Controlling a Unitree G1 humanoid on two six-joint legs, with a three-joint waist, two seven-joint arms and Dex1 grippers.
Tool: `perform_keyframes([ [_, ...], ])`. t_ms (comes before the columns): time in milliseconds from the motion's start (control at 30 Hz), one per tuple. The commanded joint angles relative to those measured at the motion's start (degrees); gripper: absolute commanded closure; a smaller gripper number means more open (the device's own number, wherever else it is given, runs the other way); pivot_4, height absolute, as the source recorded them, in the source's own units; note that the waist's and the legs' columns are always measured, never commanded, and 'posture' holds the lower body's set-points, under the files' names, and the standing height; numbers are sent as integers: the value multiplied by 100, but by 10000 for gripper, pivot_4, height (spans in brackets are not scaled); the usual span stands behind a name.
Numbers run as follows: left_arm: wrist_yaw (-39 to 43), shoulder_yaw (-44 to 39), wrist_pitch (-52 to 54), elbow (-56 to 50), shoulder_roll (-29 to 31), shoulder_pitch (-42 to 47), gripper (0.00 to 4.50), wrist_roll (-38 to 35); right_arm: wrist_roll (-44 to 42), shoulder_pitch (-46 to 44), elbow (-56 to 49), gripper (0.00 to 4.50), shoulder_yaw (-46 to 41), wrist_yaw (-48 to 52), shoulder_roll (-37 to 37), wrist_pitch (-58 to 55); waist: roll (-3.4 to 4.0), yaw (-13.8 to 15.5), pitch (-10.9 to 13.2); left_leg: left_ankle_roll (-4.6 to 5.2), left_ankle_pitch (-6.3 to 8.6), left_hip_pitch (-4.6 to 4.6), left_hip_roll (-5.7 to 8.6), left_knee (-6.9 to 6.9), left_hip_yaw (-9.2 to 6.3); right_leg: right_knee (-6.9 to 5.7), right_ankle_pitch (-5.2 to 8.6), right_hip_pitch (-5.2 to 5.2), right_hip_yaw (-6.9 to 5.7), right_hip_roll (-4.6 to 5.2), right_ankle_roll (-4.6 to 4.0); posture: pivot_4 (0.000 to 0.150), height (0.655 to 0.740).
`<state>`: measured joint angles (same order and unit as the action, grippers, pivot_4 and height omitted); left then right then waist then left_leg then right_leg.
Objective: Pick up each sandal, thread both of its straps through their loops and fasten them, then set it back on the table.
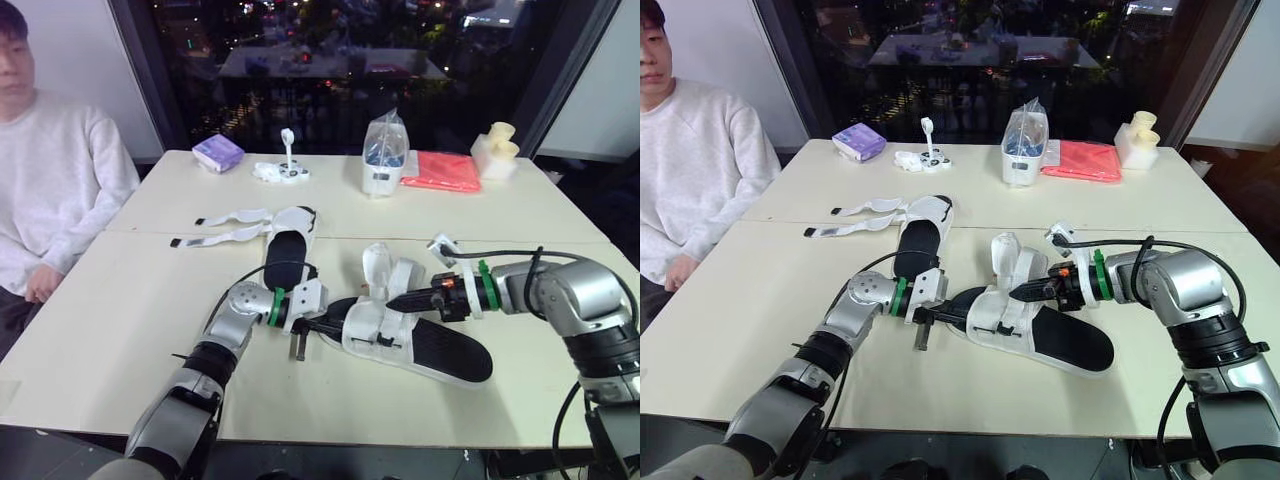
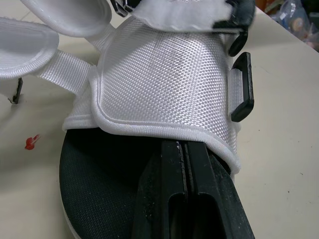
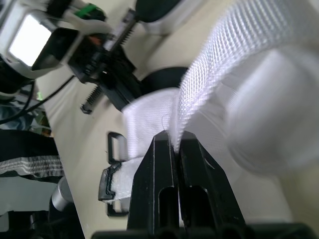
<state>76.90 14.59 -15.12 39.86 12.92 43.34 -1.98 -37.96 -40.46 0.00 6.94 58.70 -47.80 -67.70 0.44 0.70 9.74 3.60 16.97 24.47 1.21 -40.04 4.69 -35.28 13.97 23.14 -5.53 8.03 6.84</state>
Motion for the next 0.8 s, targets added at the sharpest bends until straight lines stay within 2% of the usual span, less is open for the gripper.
perform_keyframes([
  [33,6,134,49,-45,-32,-80,45000,19,126,41,-126,44451,-38,29,-80,185,0,-1,0,0,0,0,0,0,0,1,0,-1,0,0,0,1500,7400],
  [467,-4,167,63,-67,-74,-87,45000,24,535,-48,213,44451,-21,310,-265,649,0,4,0,0,0,0,1,0,1,1,0,-2,-2,0,0,1500,7400],
  [800,-20,159,83,-106,-46,-133,45000,7,601,-63,-48,44451,-22,625,-376,783,0,6,0,0,0,0,2,0,0,1,0,-2,-6,0,0,1500,7400],
])
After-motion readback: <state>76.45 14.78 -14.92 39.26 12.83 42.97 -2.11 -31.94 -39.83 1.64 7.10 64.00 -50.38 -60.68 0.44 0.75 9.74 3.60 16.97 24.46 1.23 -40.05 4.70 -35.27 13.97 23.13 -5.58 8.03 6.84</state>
